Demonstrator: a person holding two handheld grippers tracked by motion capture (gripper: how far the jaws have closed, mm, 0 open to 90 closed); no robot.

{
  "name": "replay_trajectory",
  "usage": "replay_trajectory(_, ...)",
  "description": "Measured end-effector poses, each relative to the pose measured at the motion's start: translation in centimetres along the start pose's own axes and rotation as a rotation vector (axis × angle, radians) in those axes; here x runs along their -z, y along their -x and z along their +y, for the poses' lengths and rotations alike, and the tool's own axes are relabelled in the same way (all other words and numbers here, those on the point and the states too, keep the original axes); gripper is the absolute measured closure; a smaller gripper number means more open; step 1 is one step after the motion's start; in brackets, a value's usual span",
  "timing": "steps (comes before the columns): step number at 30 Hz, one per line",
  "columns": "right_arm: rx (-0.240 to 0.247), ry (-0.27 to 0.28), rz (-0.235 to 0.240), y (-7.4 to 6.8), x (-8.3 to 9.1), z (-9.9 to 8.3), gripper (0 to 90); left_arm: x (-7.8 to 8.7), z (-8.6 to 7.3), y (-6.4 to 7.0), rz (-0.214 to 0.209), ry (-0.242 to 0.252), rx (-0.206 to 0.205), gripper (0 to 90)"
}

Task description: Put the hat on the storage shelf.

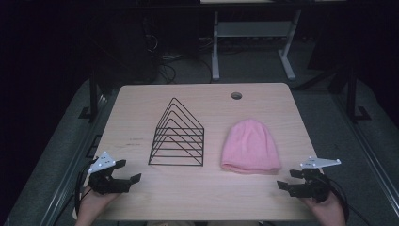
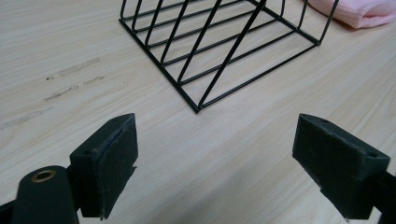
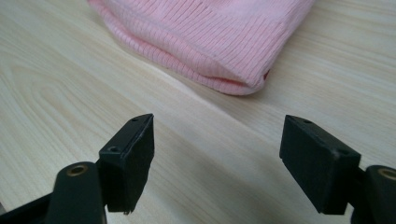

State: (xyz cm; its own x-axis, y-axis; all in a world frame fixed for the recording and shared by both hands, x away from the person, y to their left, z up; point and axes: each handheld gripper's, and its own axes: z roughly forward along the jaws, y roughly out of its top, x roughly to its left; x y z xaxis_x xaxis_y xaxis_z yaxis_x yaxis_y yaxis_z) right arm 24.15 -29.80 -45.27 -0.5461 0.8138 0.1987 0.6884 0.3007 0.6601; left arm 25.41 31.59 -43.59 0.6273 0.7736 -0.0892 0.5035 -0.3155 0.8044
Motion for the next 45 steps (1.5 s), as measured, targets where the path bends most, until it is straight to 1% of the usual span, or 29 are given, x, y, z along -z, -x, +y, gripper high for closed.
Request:
replay_trajectory(1, -0.001, 0.007, 0.006, 0.0, 0.2, 0.0, 25.8, -0.1, 0.1, 0.0, 0.001, 0.007, -0.003, 14.2)
replay_trajectory(4, 0.000, 0.005, 0.012, -0.1, 0.4, 0.1, 25.8, -0.2, 0.1, -0.1, -0.001, 0.002, 0.003, 14.2)
replay_trajectory(6, 0.010, 0.014, -0.001, -0.3, 0.6, 0.5, 25.3, -0.4, 0.1, -0.1, -0.016, -0.002, 0.011, 14.2)
replay_trajectory(8, 0.001, 0.018, -0.012, -0.4, 0.6, 0.5, 25.3, -0.3, 0.1, -0.1, -0.014, 0.001, 0.010, 14.2)
replay_trajectory(9, -0.008, 0.015, -0.007, -0.4, 0.5, 0.6, 25.3, -0.3, 0.1, -0.2, -0.011, 0.003, 0.003, 14.2)
replay_trajectory(11, -0.001, 0.009, 0.009, -0.4, 0.3, 1.1, 25.3, -0.3, 0.2, -0.1, -0.008, 0.005, 0.002, 14.2)
replay_trajectory(12, -0.001, 0.009, 0.009, -0.4, 0.3, 1.1, 25.3, -0.3, 0.2, -0.1, -0.008, 0.005, 0.002, 14.2)
replay_trajectory(13, 0.003, 0.001, 0.020, -0.5, 0.0, 1.7, 25.3, -0.4, 0.2, -0.2, -0.005, -0.006, -0.012, 14.2)
replay_trajectory(14, 0.003, 0.001, 0.020, -0.5, 0.0, 1.7, 25.3, -0.4, 0.2, -0.2, -0.005, -0.006, -0.012, 14.2)
replay_trajectory(15, 0.015, -0.009, 0.026, -0.7, -0.3, 2.6, 25.3, -0.4, 0.3, -0.2, -0.007, -0.001, -0.011, 14.2)
replay_trajectory(16, 0.015, -0.009, 0.026, -0.7, -0.3, 2.6, 25.3, -0.4, 0.3, -0.2, -0.007, -0.001, -0.011, 14.2)
replay_trajectory(17, 0.037, -0.019, 0.028, -0.8, -0.5, 3.7, 25.3, -0.3, 0.3, -0.3, -0.007, 0.010, -0.011, 14.2)
replay_trajectory(18, 0.037, -0.019, 0.028, -0.8, -0.5, 3.7, 25.3, -0.3, 0.3, -0.3, -0.007, 0.010, -0.011, 14.2)
replay_trajectory(19, 0.049, -0.022, 0.036, -1.0, -0.7, 4.7, 25.3, -0.3, 0.3, -0.3, -0.010, 0.014, -0.002, 14.2)
replay_trajectory(20, 0.049, -0.022, 0.036, -1.0, -0.7, 4.7, 25.3, -0.3, 0.3, -0.3, -0.010, 0.014, -0.002, 14.2)
replay_trajectory(23, 0.049, -0.028, 0.054, -1.1, -1.2, 5.9, 25.3, -0.3, 0.3, -0.4, -0.012, 0.006, -0.008, 14.2)
replay_trajectory(25, 0.061, -0.062, 0.066, -1.1, -1.5, 7.0, 25.4, -0.3, 0.4, -0.2, -0.010, 0.024, 0.008, 14.2)
replay_trajectory(26, 0.061, -0.062, 0.066, -1.1, -1.5, 7.0, 25.4, -0.3, 0.4, -0.2, -0.010, 0.024, 0.008, 14.3)
replay_trajectory(27, 0.074, -0.071, 0.078, -1.0, -1.6, 7.8, 25.5, -0.2, 0.4, -0.2, -0.012, 0.024, 0.000, 14.2)
replay_trajectory(28, 0.074, -0.071, 0.078, -1.0, -1.6, 7.8, 25.5, -0.2, 0.4, -0.2, -0.012, 0.024, 0.000, 14.2)
replay_trajectory(30, 0.081, -0.084, 0.086, -1.0, -1.7, 8.6, 25.5, -0.1, 0.4, -0.2, -0.017, 0.023, 0.000, 14.2)
replay_trajectory(32, 0.093, -0.105, 0.086, -0.8, -2.0, 9.6, 25.5, -0.2, 0.4, -0.1, -0.016, 0.018, -0.006, 14.2)
replay_trajectory(35, 0.094, -0.108, 0.094, -0.5, -2.4, 10.1, 25.5, -0.2, 0.4, -0.1, -0.016, 0.010, -0.009, 14.2)
replay_trajectory(37, 0.096, -0.141, 0.097, 0.0, -3.1, 10.7, 25.4, -0.2, 0.3, -0.2, -0.009, 0.012, -0.004, 14.2)
replay_trajectory(38, 0.096, -0.141, 0.097, 0.0, -3.1, 10.7, 25.4, -0.2, 0.3, -0.2, -0.009, 0.012, -0.004, 14.2)
replay_trajectory(39, 0.092, -0.150, 0.103, 0.4, -3.5, 11.2, 25.4, 0.0, 0.2, -0.4, -0.003, 0.014, 0.004, 14.2)
replay_trajectory(42, 0.090, -0.148, 0.108, 0.8, -3.7, 11.6, 25.4, 0.1, 0.2, -0.4, 0.001, 0.017, 0.007, 14.2)
replay_trajectory(44, 0.089, -0.157, 0.107, 1.1, -3.9, 12.2, 24.1, 0.1, 0.1, -0.5, 0.004, 0.015, 0.010, 14.2)
replay_trajectory(45, 0.086, -0.160, 0.105, 1.3, -4.1, 12.8, 23.9, 0.1, 0.1, -0.5, 0.004, 0.014, 0.011, 14.2)
